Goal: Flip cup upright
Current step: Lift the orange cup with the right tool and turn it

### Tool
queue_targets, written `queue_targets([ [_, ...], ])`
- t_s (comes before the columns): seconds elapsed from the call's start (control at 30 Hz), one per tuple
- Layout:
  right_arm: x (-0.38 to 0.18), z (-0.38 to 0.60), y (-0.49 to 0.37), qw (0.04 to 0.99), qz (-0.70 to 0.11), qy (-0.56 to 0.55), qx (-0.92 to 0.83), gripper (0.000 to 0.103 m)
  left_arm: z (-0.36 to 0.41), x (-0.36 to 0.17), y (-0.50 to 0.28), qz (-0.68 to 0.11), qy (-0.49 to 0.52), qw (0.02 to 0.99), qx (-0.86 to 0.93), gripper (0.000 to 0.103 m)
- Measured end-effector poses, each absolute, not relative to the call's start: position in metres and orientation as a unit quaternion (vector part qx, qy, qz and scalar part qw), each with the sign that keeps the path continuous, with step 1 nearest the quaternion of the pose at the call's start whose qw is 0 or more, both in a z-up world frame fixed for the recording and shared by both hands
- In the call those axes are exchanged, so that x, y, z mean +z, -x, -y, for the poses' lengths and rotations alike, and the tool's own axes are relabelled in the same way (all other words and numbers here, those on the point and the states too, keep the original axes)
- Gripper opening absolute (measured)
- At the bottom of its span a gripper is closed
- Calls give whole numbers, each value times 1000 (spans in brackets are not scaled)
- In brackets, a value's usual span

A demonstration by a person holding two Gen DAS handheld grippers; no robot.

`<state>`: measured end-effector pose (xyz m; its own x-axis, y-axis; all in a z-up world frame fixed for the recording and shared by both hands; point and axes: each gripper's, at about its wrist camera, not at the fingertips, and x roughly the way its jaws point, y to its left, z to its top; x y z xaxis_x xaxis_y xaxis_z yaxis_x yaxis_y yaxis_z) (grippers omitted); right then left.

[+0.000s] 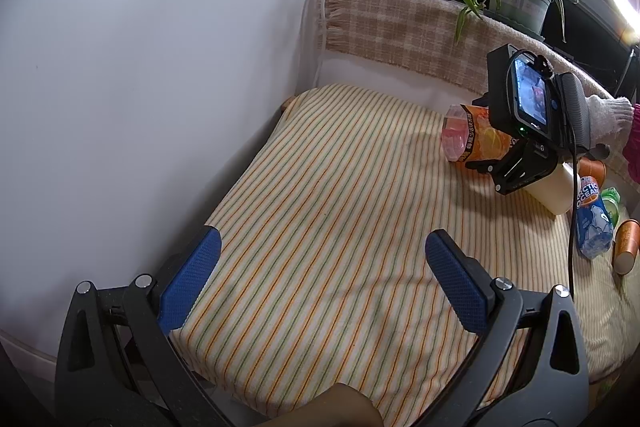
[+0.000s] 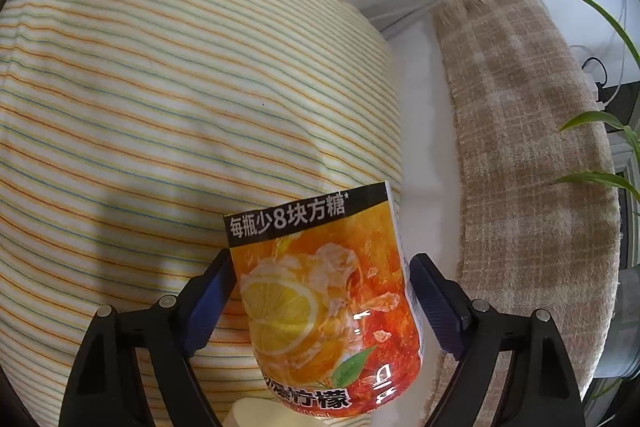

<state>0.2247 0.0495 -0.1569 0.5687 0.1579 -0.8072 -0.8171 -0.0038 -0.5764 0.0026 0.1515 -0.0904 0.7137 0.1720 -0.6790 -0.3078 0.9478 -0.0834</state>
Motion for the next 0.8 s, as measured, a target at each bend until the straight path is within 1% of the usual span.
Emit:
queue_targets([
  [0.4,-114,-52,-214,699,-270,516,416,85,-151,-86,1,-349,94,923,131,103],
  [0.5,-101,-55,-208,711,-272,484,432,84,-151,-84,4,-346,94,924,134,103],
  [0.53,-97,-55,-207,714,-271,475,437,82,-151,-83,5,-345,94,924,135,103],
  [0.8,-76,-48,-182,732,-272,417,465,82,-153,-78,17,-337,93,927,136,103],
])
